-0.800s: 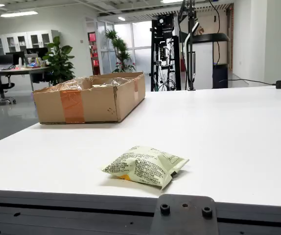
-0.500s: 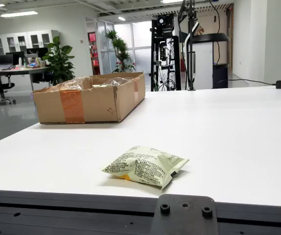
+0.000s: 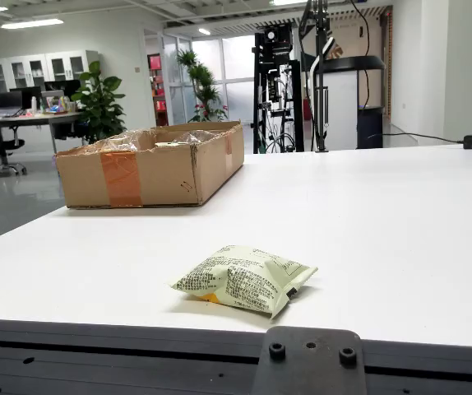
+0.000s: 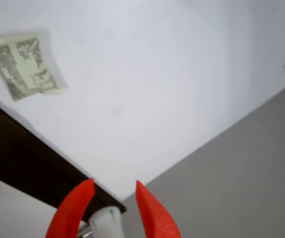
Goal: Grasp a snack and put it in the bin.
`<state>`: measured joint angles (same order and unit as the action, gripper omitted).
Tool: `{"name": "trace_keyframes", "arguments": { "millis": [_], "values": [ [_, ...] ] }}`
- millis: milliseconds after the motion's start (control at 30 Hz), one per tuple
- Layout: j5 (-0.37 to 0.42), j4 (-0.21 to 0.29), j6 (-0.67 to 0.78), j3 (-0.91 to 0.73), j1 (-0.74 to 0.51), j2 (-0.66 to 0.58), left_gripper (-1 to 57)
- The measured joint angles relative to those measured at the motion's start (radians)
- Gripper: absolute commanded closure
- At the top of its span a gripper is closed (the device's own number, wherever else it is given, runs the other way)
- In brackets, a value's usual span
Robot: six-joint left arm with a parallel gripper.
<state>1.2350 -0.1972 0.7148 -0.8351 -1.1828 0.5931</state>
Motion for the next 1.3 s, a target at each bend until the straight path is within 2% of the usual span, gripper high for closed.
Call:
{"name": "trace_keyframes", "arguments": {
  "millis": [200,500,1000,1300],
  "values": [
    [0.000,0.028,0.009,-0.023,-0.008,0.048,29.1],
    [-0.032,0.038,0.049,-0.084,-0.041,0.128,21.7],
    [-0.198,0.037,0.244,-0.363,-0.035,0.129,15.8],
    [-0.297,0.016,0.355,-0.438,-0.040,0.151,13.4]
  ]
}}
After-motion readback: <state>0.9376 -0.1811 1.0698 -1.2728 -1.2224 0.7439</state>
